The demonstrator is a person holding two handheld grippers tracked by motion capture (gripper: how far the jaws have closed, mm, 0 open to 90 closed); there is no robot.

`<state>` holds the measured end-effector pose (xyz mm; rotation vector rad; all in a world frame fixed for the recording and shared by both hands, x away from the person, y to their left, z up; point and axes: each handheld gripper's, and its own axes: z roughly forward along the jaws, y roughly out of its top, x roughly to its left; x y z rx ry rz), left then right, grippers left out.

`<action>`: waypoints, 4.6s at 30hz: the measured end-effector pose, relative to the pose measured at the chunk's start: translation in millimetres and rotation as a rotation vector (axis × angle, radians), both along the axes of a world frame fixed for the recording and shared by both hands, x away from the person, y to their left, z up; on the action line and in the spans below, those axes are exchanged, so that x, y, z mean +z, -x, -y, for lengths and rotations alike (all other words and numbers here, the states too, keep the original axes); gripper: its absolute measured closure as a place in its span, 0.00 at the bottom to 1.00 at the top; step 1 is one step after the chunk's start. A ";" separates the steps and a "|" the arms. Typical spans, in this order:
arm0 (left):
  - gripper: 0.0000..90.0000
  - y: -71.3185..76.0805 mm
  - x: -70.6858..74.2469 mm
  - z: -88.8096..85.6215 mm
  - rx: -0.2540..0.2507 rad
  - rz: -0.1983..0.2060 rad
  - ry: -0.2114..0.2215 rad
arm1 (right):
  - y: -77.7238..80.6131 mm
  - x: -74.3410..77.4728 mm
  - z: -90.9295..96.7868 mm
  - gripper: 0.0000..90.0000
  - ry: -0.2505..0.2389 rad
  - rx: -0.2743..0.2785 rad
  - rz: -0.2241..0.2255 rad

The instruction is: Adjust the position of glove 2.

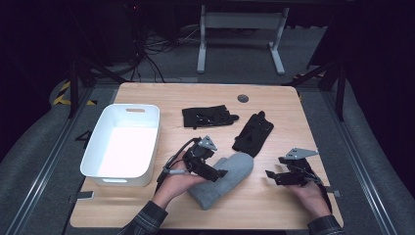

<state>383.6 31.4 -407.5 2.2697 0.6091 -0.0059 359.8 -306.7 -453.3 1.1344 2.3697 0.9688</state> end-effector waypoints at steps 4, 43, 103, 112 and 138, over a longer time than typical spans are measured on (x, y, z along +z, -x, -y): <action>0.17 -1.3 -7.9 7.7 -0.019 -0.015 -0.034 | -4.8 -2.0 7.4 0.20 0.010 -0.043 0.004; 0.65 -8.8 -39.1 21.9 -0.099 -0.250 -0.122 | -11.6 -16.2 11.0 0.07 0.003 -0.106 0.034; 0.70 -24.0 83.4 -86.2 0.119 -0.118 -0.029 | -11.3 -16.2 10.8 0.07 0.004 -0.112 0.033; 0.70 -29.6 92.7 -132.8 0.222 -0.109 -0.015 | -11.3 -16.2 10.7 0.07 0.003 -0.113 0.033; 0.70 -47.4 64.3 -246.2 0.500 -0.204 0.031 | -11.2 -16.2 10.6 0.06 0.004 -0.119 0.033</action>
